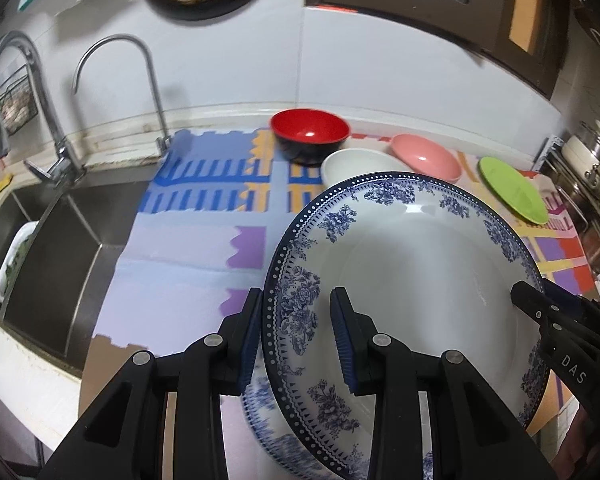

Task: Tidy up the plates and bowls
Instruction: 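Carry and lower the blue-and-white plates onto the mat with both grippers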

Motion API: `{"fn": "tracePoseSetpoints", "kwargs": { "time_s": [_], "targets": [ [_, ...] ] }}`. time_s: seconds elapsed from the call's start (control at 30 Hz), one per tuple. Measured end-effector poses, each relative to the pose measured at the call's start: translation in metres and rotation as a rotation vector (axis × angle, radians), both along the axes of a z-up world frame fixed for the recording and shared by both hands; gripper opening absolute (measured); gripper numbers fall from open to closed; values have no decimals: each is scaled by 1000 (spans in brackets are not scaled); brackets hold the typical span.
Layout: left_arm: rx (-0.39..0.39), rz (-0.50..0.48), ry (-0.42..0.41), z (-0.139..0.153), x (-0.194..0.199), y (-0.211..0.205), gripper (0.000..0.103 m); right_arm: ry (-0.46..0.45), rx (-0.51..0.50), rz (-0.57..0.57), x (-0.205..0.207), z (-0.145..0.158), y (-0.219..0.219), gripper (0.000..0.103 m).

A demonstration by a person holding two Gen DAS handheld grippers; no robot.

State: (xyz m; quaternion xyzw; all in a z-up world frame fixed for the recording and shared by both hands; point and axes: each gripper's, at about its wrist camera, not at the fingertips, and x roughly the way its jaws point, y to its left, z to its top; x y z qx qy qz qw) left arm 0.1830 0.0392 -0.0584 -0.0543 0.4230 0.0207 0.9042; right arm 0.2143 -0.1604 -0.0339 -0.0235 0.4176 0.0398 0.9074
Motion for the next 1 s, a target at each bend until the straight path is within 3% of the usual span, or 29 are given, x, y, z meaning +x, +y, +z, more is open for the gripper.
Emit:
{"fn": "tracePoseSetpoints", "kwargs": {
  "time_s": [0.6, 1.0],
  "targets": [
    [-37, 45, 164, -52, -2, 24, 34, 128, -38, 74, 5, -43, 35, 37],
    [-30, 28, 213, -71, 3, 18, 34, 184, -45, 59, 11, -66, 30, 37]
  ]
}}
